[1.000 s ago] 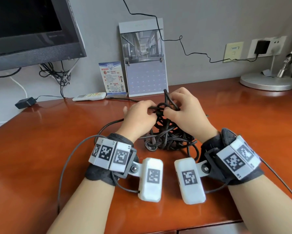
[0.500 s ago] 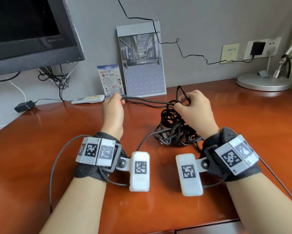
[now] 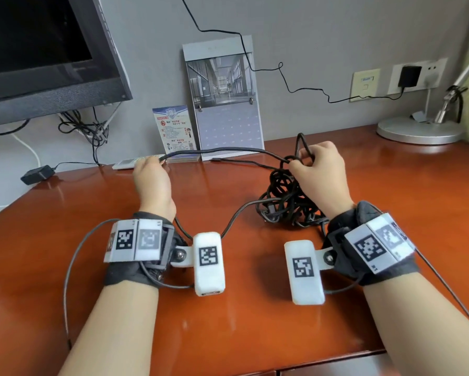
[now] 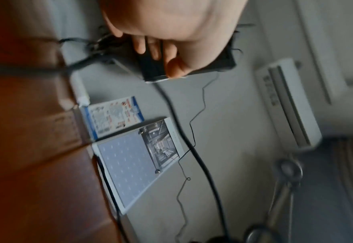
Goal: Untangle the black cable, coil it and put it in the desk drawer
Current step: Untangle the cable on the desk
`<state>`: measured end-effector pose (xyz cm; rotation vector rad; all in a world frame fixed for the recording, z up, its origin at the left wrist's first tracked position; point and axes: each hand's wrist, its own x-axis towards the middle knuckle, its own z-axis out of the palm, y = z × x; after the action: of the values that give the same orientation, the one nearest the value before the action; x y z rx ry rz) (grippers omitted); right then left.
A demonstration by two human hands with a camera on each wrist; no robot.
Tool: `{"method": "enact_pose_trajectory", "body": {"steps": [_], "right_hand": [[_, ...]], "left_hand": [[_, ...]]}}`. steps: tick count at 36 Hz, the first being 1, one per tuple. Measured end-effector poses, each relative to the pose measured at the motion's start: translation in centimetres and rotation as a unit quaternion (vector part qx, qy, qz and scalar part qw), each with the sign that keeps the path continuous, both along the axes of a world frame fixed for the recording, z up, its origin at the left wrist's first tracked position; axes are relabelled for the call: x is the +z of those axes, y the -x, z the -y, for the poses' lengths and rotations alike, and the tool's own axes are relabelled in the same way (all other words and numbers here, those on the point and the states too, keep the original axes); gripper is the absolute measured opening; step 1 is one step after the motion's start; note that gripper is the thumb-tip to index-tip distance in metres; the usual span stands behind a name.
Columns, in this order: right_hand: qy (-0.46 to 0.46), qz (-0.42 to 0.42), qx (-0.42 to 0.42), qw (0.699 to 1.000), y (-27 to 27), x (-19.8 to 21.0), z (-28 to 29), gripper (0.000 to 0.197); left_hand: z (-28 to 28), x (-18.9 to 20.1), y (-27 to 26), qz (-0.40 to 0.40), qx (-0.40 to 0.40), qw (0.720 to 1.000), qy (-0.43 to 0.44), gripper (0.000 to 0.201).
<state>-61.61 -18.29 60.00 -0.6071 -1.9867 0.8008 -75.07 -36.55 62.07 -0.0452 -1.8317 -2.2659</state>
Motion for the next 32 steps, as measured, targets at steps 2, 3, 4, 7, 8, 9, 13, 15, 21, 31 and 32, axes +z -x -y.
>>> {"method": "enact_pose_trajectory", "body": {"steps": [2, 3, 4, 7, 8, 9, 13, 15, 21, 31, 32], "right_hand": [[-0.011, 0.007, 0.014, 1.0, 0.0, 0.0, 0.3, 0.021], [-0.016, 0.009, 0.021, 1.0, 0.1, 0.0, 0.5, 0.02], [-0.022, 0.011, 0.028, 0.999, 0.1, 0.0, 0.7, 0.019], [-0.043, 0.014, 0.045, 0.998, 0.2, -0.1, 1.0, 0.015], [-0.048, 0.014, 0.051, 0.997, 0.2, -0.1, 1.1, 0.016], [-0.051, 0.014, 0.057, 0.997, 0.2, -0.1, 1.2, 0.017], [-0.067, 0.011, 0.092, 0.993, 0.3, 0.0, 1.7, 0.013], [-0.08, 0.014, 0.111, 0.991, 0.4, 0.0, 2.1, 0.012], [-0.066, 0.024, 0.087, 0.994, 0.5, -0.1, 2.5, 0.014], [-0.016, 0.026, 0.023, 0.999, 0.7, -0.3, 1.1, 0.017], [-0.012, 0.024, 0.016, 1.0, 0.7, -0.3, 0.9, 0.018]], "left_hand": [[0.1, -0.2, -0.1, -0.072, 0.068, 0.983, 0.152, 0.021], [0.1, -0.2, -0.2, -0.102, 0.091, 0.967, 0.217, 0.023], [0.0, -0.3, -0.5, -0.137, 0.087, 0.955, 0.249, 0.027], [-1.0, -0.2, -1.6, -0.226, -0.046, 0.943, 0.242, 0.035], [-1.4, -0.2, -2.2, -0.236, -0.088, 0.934, 0.253, 0.037], [-1.8, -0.2, -2.8, -0.241, -0.122, 0.925, 0.268, 0.038], [-3.1, -0.4, -4.6, -0.271, -0.18, 0.884, 0.335, 0.041], [-3.4, -0.6, -4.9, -0.258, -0.209, 0.872, 0.361, 0.043], [-3.4, -1.1, -5.0, -0.15, -0.286, 0.876, 0.358, 0.025], [-2.6, -1.0, -3.5, -0.095, -0.178, 0.952, 0.231, 0.017], [-2.4, -1.0, -3.4, -0.095, -0.165, 0.956, 0.222, 0.024]]}}
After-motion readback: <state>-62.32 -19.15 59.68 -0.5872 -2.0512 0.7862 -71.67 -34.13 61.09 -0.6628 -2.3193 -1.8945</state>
